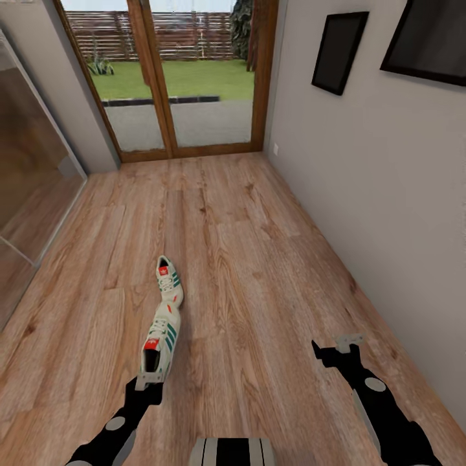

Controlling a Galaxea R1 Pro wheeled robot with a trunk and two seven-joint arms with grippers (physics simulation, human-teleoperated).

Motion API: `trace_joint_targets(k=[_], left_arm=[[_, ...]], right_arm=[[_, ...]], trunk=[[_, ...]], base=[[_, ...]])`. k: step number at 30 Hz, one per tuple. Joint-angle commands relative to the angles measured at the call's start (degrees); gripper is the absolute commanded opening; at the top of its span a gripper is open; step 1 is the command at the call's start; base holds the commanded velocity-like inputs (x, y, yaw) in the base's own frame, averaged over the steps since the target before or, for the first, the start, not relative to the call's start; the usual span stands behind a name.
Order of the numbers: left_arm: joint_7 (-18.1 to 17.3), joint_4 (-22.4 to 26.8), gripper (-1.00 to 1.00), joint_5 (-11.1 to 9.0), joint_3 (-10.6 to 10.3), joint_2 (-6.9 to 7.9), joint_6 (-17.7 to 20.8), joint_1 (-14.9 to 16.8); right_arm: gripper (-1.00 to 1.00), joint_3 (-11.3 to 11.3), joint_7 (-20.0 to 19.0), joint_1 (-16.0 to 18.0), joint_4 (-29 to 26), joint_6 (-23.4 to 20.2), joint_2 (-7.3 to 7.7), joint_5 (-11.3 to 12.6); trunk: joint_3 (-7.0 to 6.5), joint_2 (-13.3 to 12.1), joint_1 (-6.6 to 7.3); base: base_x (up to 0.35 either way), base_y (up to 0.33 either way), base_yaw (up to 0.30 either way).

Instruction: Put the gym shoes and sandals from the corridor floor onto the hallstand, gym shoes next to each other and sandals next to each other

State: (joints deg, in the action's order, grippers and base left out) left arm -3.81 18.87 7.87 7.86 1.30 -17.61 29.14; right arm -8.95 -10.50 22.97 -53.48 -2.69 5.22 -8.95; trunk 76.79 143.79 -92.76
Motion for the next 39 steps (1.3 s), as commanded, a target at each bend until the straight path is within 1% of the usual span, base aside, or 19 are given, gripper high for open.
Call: trace_joint_targets(k=[1, 2, 4, 5, 6, 7, 8, 10, 12, 13, 15, 18, 19, 23, 39], left_arm=[[-0.05, -0.13, -1.00, 0.58, 0.50, -0.05, -2.39, -1.24], [0.00, -0.16, -1.00, 0.58, 0.51, -0.06, -2.92, -1.65], [0.12, -0.14, -1.00, 0.37, 0.57, -0.01, -4.28, -3.33], [0.14, -0.07, -1.00, 0.16, 0.59, 0.01, -4.56, -3.80], [0.14, 0.11, -1.00, -0.48, 0.65, 0.04, -5.19, -4.81], [0.14, 0.21, -1.00, -0.90, 0.74, 0.05, -5.59, -5.34], [0.13, 0.35, -1.00, -1.85, 1.00, 0.09, -6.56, -6.32], [0.12, 0.42, -1.00, -3.92, 1.44, 0.24, -8.69, -8.11], [0.12, 0.50, -1.00, -5.24, 1.67, 0.40, -9.81, -9.85], [0.12, 0.55, -1.00, -5.59, 1.80, 0.47, -10.09, -10.67], [0.11, 0.55, -1.00, -6.00, 2.00, 0.73, -11.28, -12.22], [0.15, 0.55, -1.00, -6.13, 2.10, 0.87, -13.62, -13.75], [0.19, 0.42, -1.00, -6.11, 2.11, 0.89, -14.56, -14.28], [0.18, -0.20, -1.00, -6.03, 2.08, 0.90, -14.90, -14.53], [0.20, -0.24, -1.00, -6.11, 2.16, 0.98, -14.91, -14.50]], right_arm=[[1.00, -0.22, -0.40, -0.35, 2.79, 3.57, -0.01, -0.61], [1.00, -0.23, -0.40, -0.47, 3.88, 4.83, 0.01, -0.62], [1.00, -0.29, -0.26, -1.09, 9.41, 9.73, 0.08, -0.57], [1.00, -0.30, -0.09, -1.26, 11.10, 11.03, 0.09, -0.57], [1.00, -0.31, 0.49, -1.56, 14.78, 13.85, 0.09, -0.53], [1.00, -0.30, 0.95, -1.68, 16.75, 15.45, 0.08, -0.51], [1.00, -0.29, 2.21, -1.84, 20.74, 19.14, 0.07, -0.49], [1.00, -0.25, 5.72, -2.02, 28.45, 28.82, 0.02, -0.50], [1.00, -0.21, 8.28, -2.09, 33.59, 36.56, 0.04, -0.53], [1.00, -0.24, 9.00, -2.10, 35.40, 38.98, 0.08, -0.53], [1.00, -0.26, 10.04, -2.14, 38.56, 41.93, 0.27, -0.48], [1.00, -0.34, 10.51, -2.20, 41.59, 42.95, 0.61, -0.40], [1.00, -0.36, 10.63, -2.22, 44.59, 43.28, 0.68, -0.38], [1.00, -0.28, 10.59, -2.22, 47.79, 43.56, 0.67, -0.37], [1.00, -0.25, 10.38, -2.22, 48.39, 43.40, 0.19, -0.45]], trunk=[[-0.29, 0.00, 0.03], [-0.60, -0.02, 0.06], [-1.22, -0.04, 0.11], [-1.54, -0.06, 0.14], [-1.85, -0.07, 0.16], [-2.16, -0.08, 0.19], [-2.47, -0.10, 0.21], [-3.09, -0.12, 0.27], [-3.72, -0.15, 0.32], [-4.03, -0.16, 0.34], [-4.65, -0.19, 0.39], [-5.58, -0.23, 0.47], [-5.90, -0.24, 0.50], [-7.14, -0.30, 0.60], [-12.12, -0.51, 1.01]], base=[[0.000, 0.000, 0.000], [0.000, 0.000, 0.000], [0.000, 0.000, 0.000], [0.000, 0.000, 0.000], [0.000, 0.000, 0.000], [0.000, 0.000, 0.000], [0.000, 0.000, 0.000], [0.000, 0.000, 0.000], [0.000, 0.000, 0.000], [0.000, 0.000, 0.000], [0.000, 0.000, 0.000], [0.000, 0.000, 0.000], [0.000, 0.000, 0.000], [0.000, 0.000, 0.000], [0.000, 0.000, 0.000]])
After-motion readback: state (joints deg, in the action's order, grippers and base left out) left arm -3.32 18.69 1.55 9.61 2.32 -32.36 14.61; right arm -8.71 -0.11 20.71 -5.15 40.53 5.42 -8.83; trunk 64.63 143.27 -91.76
